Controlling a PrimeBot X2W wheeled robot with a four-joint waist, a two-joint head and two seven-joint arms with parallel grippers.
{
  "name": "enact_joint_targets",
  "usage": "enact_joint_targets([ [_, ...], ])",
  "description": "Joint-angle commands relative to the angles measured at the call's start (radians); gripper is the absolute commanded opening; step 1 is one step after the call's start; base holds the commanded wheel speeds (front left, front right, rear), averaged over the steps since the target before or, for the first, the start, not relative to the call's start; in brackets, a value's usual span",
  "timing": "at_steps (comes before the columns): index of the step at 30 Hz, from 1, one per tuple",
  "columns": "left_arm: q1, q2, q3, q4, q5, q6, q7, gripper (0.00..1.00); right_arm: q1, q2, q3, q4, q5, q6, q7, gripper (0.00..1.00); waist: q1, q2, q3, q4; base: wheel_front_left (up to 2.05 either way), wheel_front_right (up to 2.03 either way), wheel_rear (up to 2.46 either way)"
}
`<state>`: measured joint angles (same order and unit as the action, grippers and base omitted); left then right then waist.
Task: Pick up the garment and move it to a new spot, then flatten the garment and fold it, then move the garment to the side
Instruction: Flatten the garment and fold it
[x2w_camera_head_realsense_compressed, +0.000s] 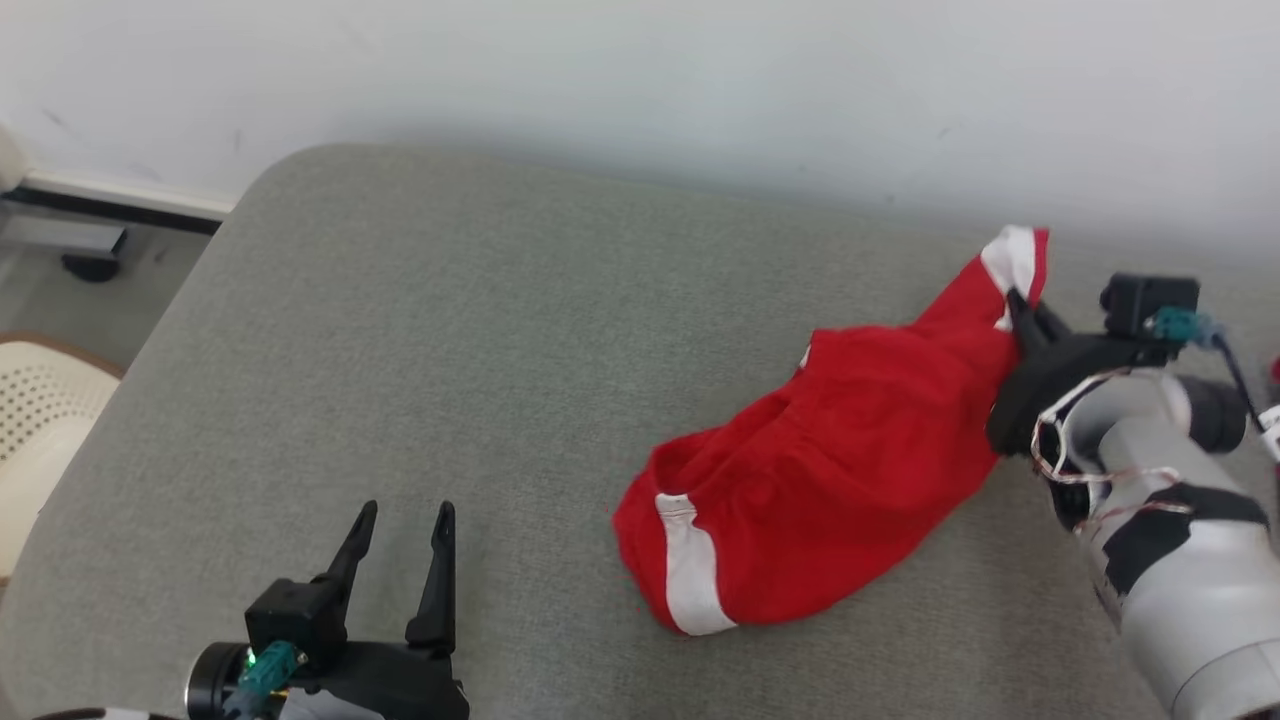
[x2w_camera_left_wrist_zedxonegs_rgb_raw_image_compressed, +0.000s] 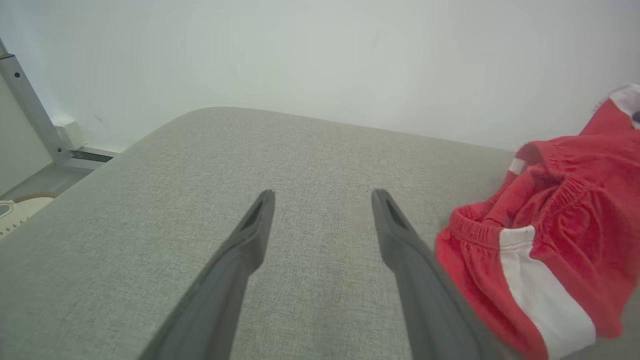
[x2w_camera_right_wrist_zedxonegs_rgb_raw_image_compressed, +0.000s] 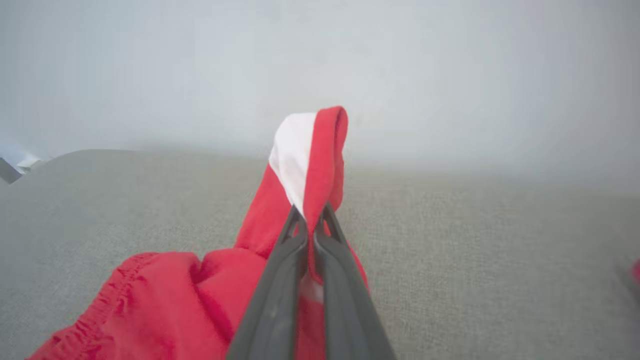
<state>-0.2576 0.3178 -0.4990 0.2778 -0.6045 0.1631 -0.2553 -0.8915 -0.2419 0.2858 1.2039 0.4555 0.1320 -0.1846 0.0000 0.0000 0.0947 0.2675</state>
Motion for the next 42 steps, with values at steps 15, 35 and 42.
enact_joint_targets([
  [15,0.019,-0.038,-0.034,0.021,0.002,-0.02,-0.002,1.0,-0.038,0.044,0.095,-0.036,0.071,-0.002,-0.008,0.0,0.0,0.0,-0.054,-0.012,0.0,0.0,0.0],
  [35,-0.022,-0.023,-0.049,0.029,0.014,-0.023,0.007,1.0,0.211,-0.009,-0.032,-0.375,-0.081,-0.002,-0.08,1.0,0.0,0.0,-0.048,-0.145,0.0,0.0,0.0],
  [42,-0.03,-0.001,-0.045,0.011,0.017,-0.014,0.016,1.0,0.511,0.057,-0.155,-0.706,-0.192,-0.002,-0.08,1.0,0.0,0.0,-0.042,-0.225,0.0,0.0,0.0],
])
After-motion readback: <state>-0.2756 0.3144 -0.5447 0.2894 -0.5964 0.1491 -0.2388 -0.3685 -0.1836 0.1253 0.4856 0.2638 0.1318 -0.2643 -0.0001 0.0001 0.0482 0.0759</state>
